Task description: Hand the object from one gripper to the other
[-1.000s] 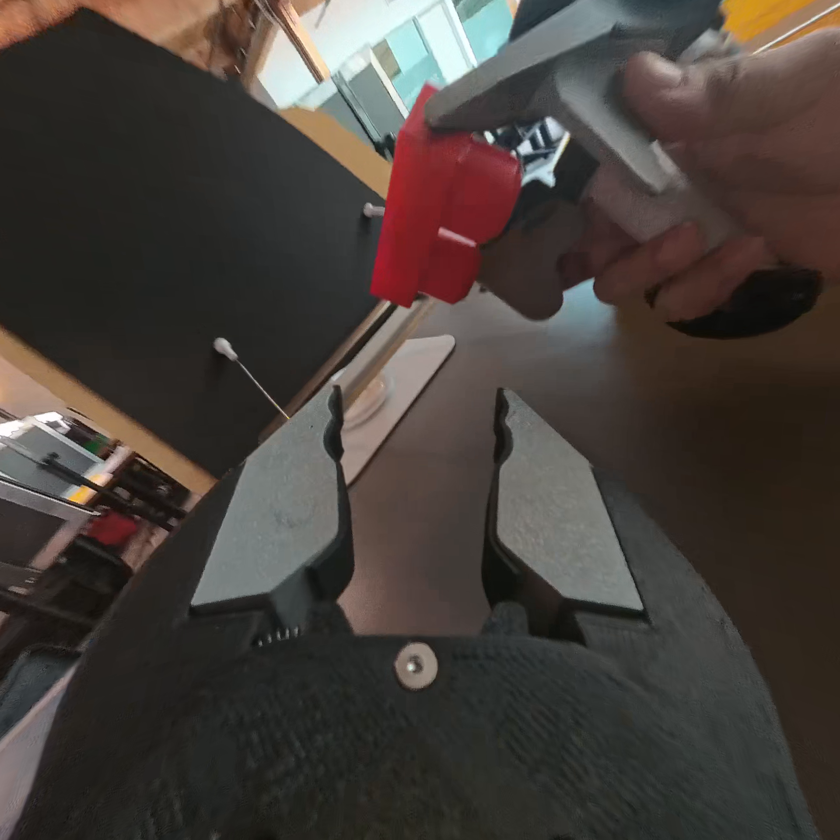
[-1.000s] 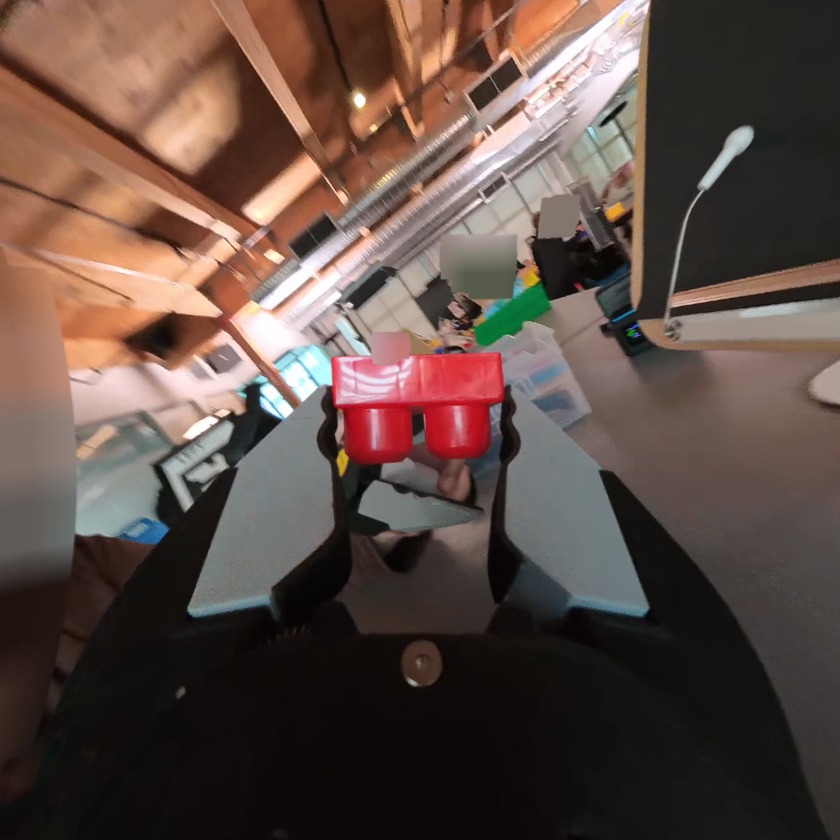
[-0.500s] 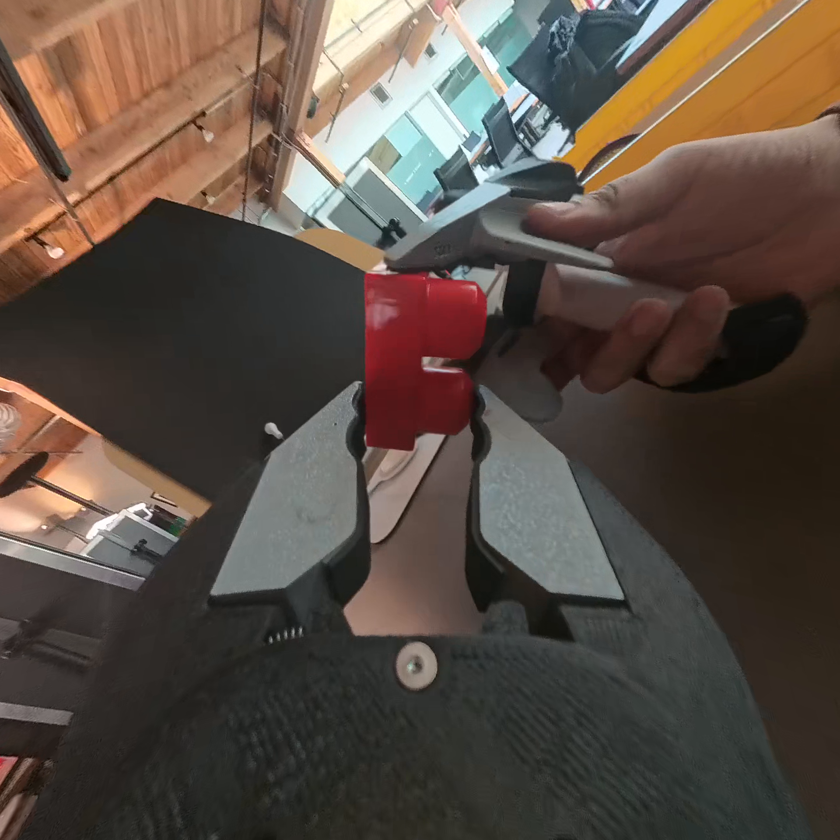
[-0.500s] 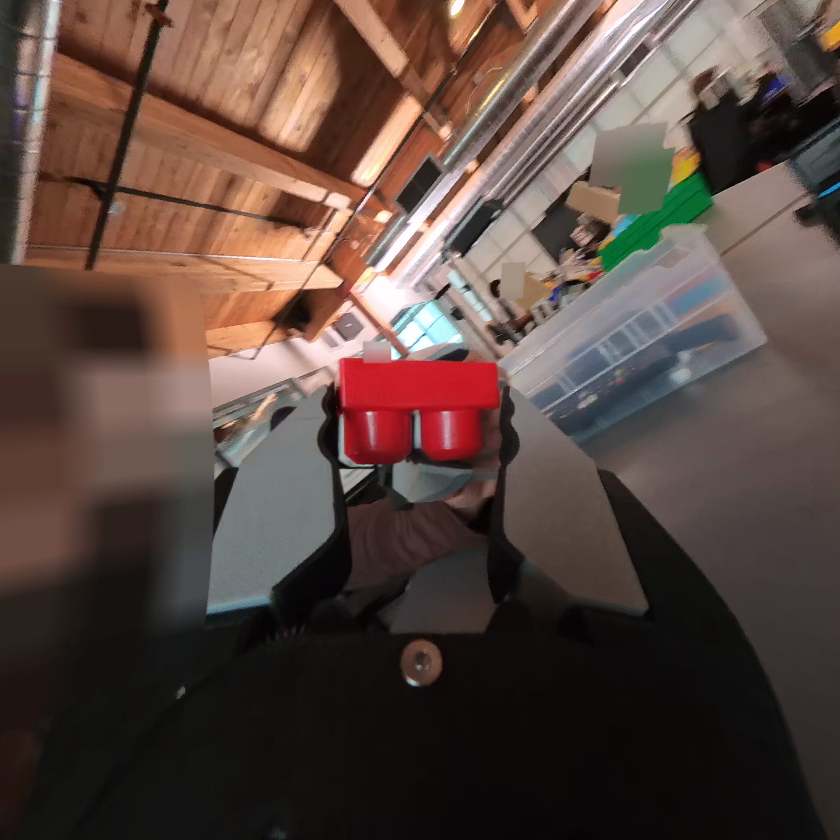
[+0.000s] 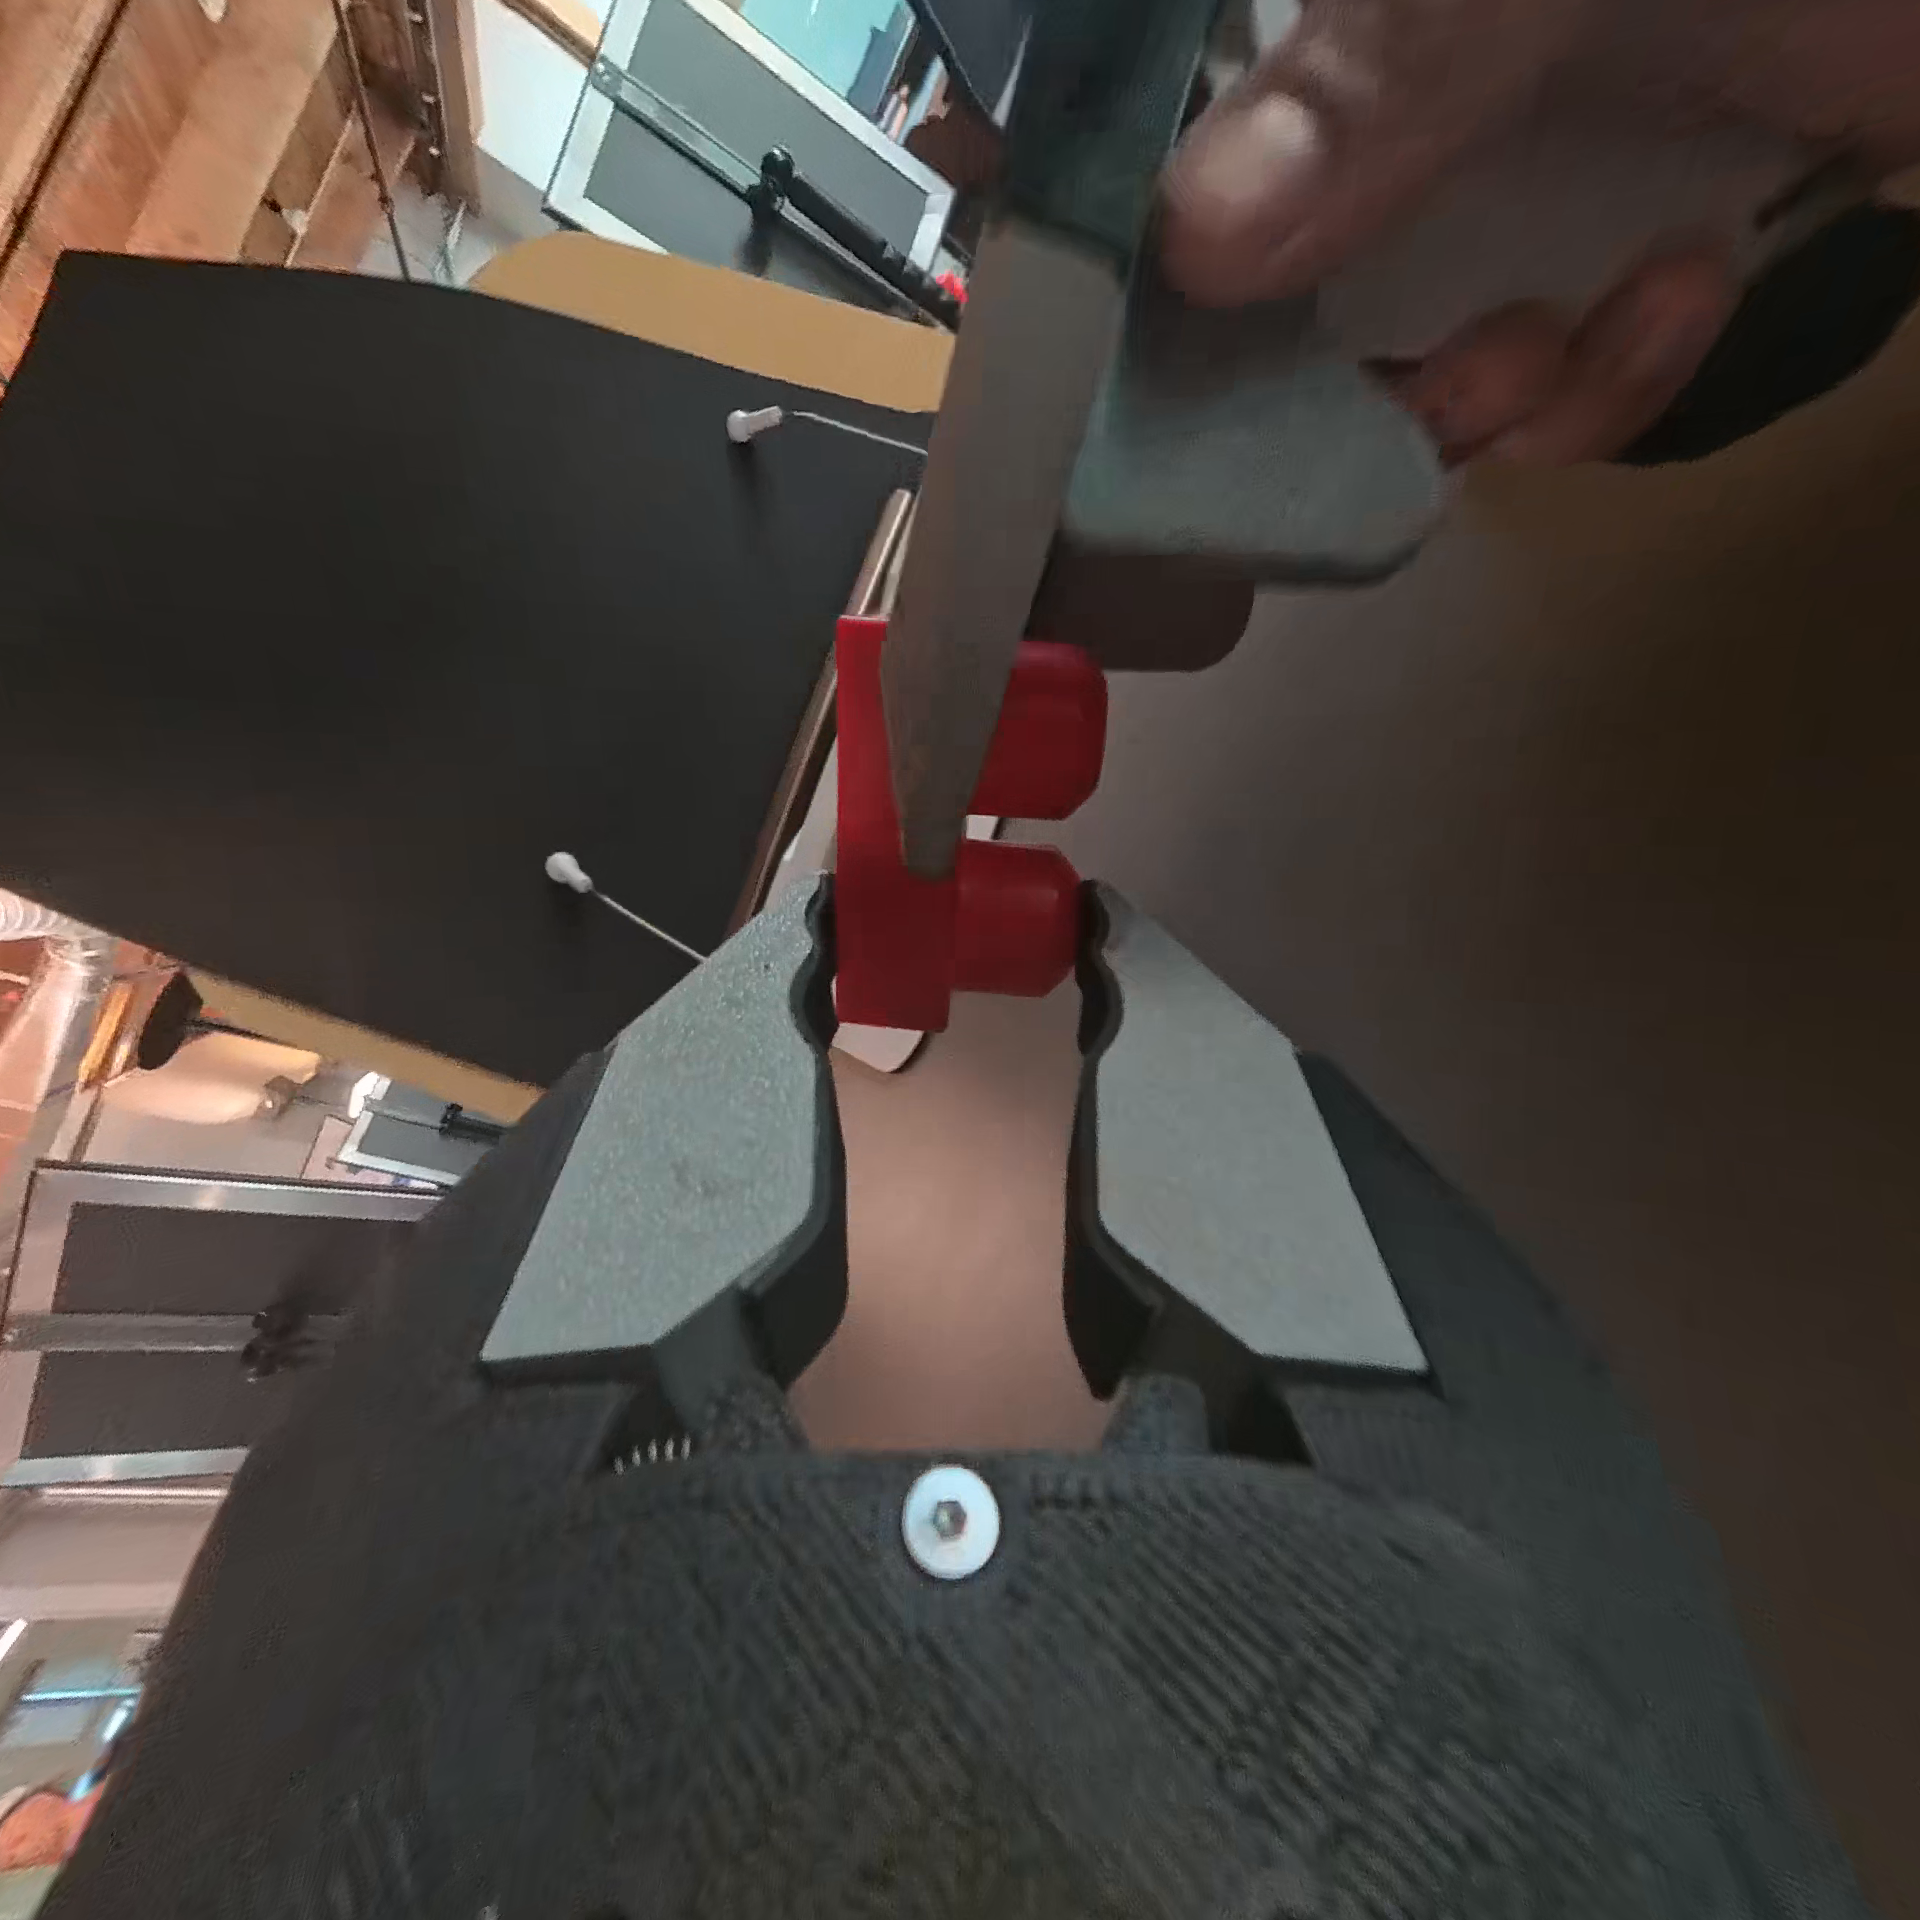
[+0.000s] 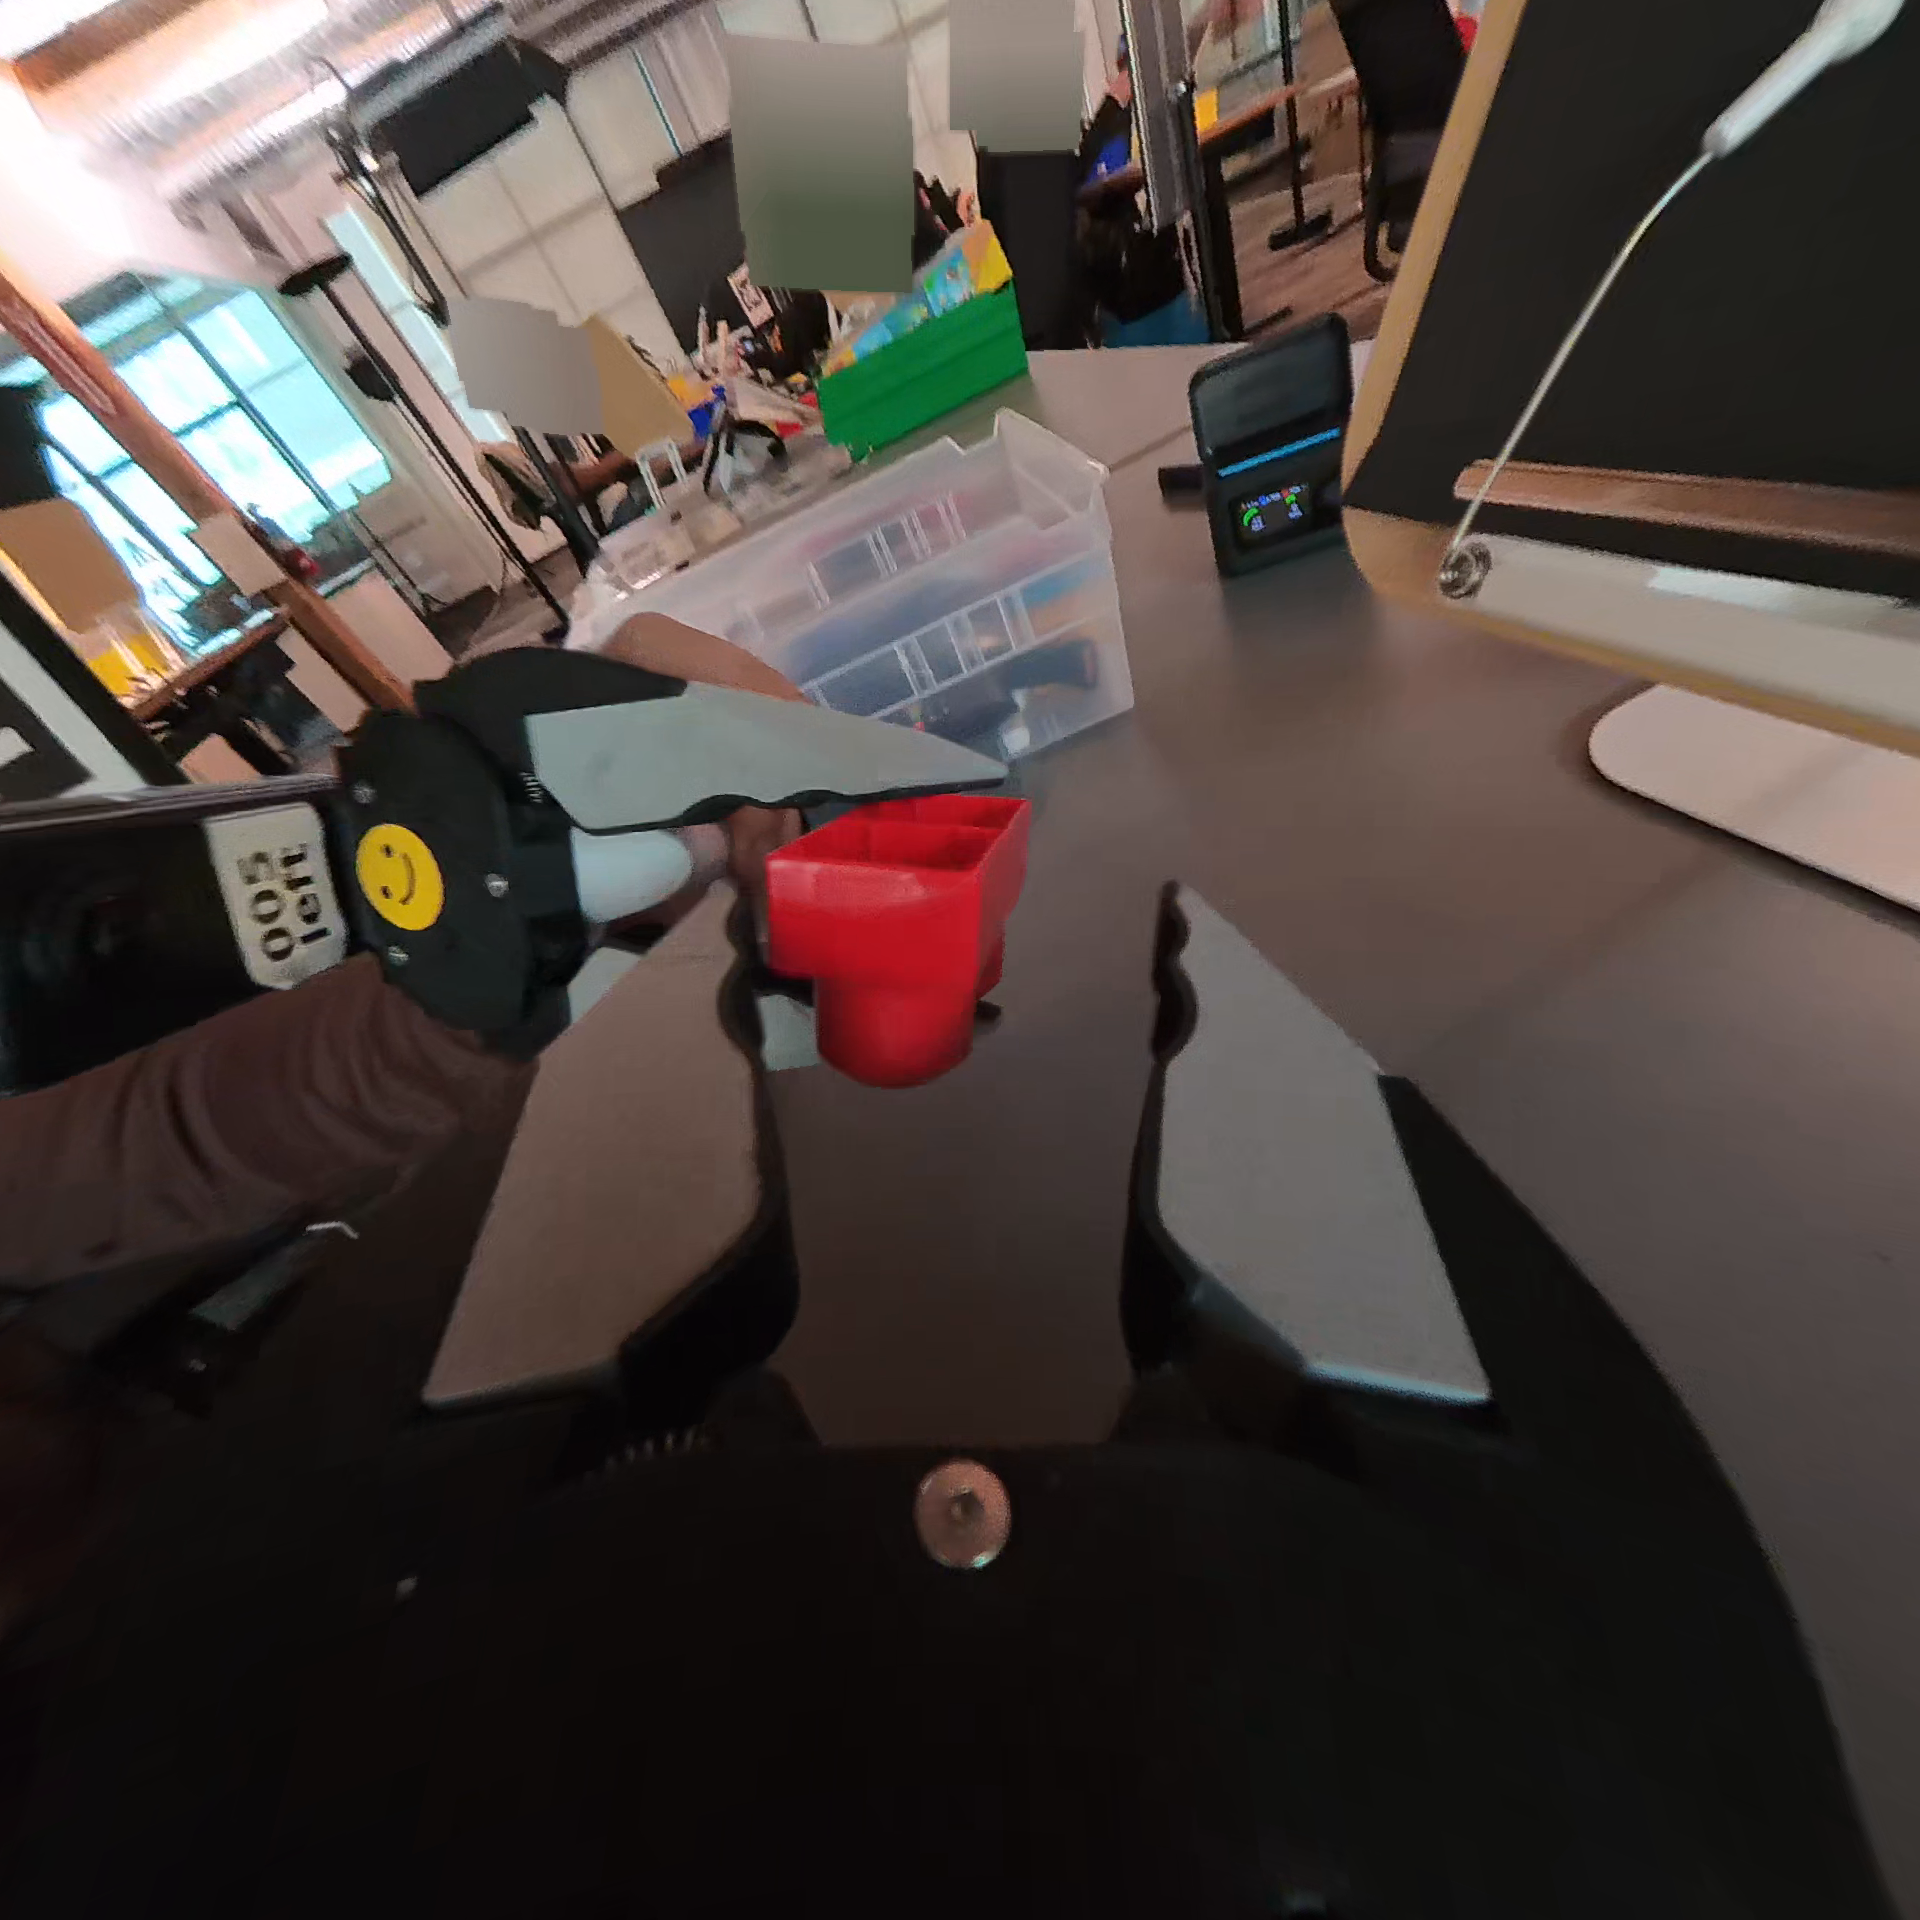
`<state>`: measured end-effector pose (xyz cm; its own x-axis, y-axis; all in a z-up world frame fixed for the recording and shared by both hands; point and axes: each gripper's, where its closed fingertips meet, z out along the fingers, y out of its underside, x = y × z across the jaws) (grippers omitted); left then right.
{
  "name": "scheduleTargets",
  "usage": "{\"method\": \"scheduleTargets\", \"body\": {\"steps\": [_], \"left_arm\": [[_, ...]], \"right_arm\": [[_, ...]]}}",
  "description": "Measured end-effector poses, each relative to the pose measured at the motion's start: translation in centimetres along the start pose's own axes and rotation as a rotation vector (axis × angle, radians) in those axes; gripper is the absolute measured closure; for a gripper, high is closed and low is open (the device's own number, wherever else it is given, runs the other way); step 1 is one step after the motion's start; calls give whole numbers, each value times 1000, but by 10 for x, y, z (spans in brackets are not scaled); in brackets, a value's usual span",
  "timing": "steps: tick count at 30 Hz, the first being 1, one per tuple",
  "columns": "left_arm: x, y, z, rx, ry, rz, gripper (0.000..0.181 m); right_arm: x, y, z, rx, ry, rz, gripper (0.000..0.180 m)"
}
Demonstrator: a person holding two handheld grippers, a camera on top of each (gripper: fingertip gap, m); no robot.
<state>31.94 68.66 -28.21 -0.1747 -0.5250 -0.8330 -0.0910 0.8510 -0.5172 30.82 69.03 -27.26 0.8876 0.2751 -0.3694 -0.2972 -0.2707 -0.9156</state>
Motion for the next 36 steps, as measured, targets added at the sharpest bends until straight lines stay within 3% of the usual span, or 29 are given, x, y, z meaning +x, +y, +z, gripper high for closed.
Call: {"method": "scheduleTargets", "body": {"steps": [2, 3, 16, 23, 27, 31, 36], "left_arm": [[3, -1, 0, -4, 7, 14, 138], [3, -1, 0, -2, 7, 13, 138], [-13, -28, -17, 221, -26, -190, 131], [-14, -44, -26, 327, -2, -246, 126], [-9, -53, -33, 380, 33, -221, 139], [-13, -50, -33, 386, 130, -370, 139], [-30, -48, -39, 464, 303, -748, 139]], "right_arm": [[-1, 3, 1, -5, -8, 0, 126], [-3, 3, 0, -13, -27, 2, 146], [-12, -33, -40, 209, -362, 270, 146], [-32, -26, -36, 160, -548, 358, 147], [-42, -19, -29, 123, -605, 383, 145], [-34, -23, -29, 152, -552, 387, 140], [-14, -31, -36, 186, -363, 260, 113]]}}
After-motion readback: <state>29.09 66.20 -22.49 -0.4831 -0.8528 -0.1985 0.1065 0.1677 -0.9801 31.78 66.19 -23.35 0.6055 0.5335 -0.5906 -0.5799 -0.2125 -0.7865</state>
